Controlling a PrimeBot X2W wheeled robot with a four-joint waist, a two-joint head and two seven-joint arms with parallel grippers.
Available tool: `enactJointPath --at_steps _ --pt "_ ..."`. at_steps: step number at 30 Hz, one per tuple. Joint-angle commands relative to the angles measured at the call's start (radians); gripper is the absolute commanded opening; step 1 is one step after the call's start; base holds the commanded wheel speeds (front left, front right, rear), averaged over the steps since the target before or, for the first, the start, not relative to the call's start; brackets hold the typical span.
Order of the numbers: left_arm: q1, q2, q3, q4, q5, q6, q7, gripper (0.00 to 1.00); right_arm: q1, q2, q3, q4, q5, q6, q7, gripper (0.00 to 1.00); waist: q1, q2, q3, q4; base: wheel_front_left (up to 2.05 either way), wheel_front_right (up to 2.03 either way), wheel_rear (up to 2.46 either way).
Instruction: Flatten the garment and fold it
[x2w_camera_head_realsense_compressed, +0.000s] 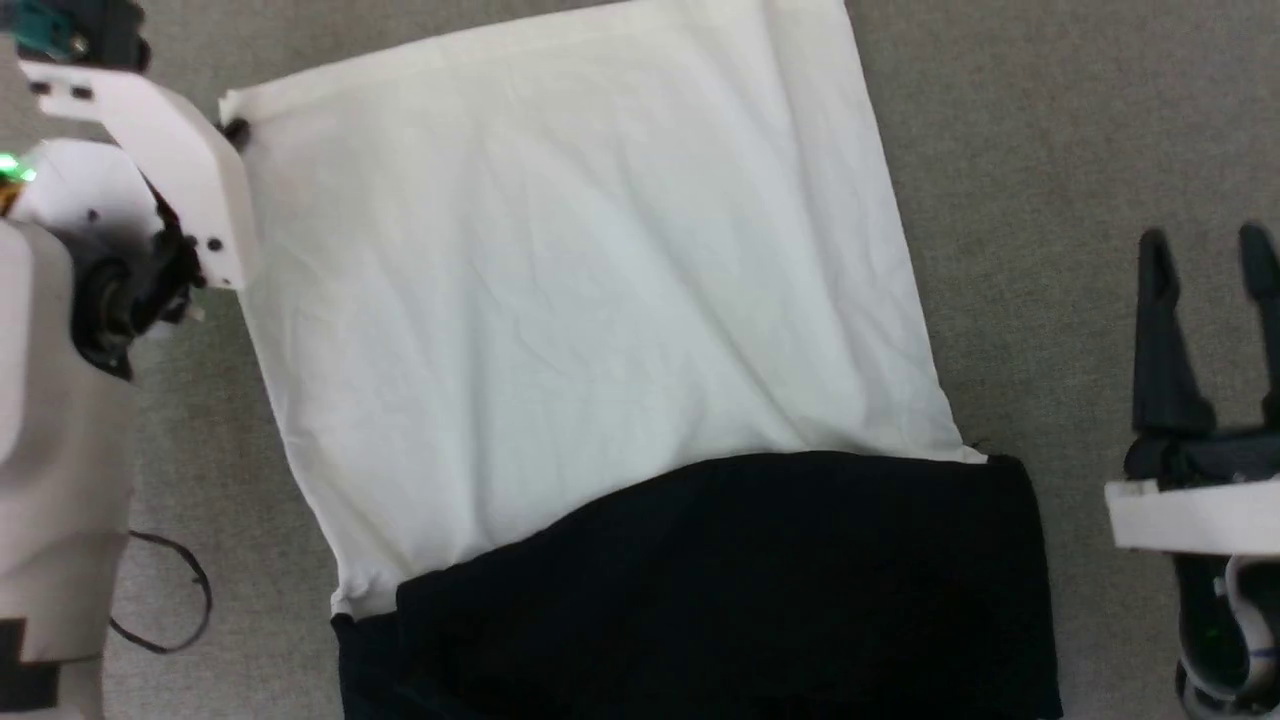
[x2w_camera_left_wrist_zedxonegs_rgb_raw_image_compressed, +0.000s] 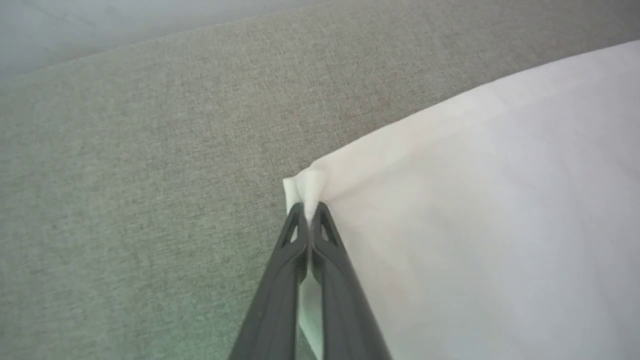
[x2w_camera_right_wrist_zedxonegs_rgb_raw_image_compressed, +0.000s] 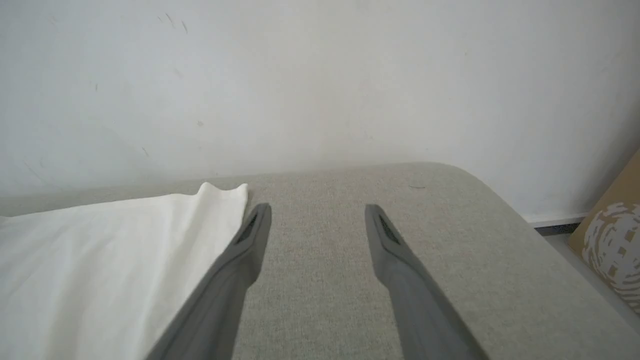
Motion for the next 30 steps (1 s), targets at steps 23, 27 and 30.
enactJointPath --at_steps 23,27,30 --pt "-0.038 -0.132 -0.099 -0.030 -0.021 -0.036 -0.162 0.00 -0.873 -0.109 0.069 0.489 0.005 -0.001 0.731 1.00 0.0000 0.0000 0.031 0.166 0.00 0.00 0.00" --pt "-0.060 -0.145 -0.117 -0.036 -0.020 -0.040 -0.170 0.00 -0.886 -0.105 0.073 0.574 -0.025 -0.001 0.761 1.00 0.0000 0.0000 0.062 0.193 0.00 0.00 0.00" --pt "-0.080 -0.153 -0.131 -0.045 -0.023 -0.043 -0.175 0.00 -0.885 -0.098 0.072 0.629 -0.044 -0.001 0.790 1.00 0.0000 0.0000 0.092 0.212 0.00 0.00 0.00"
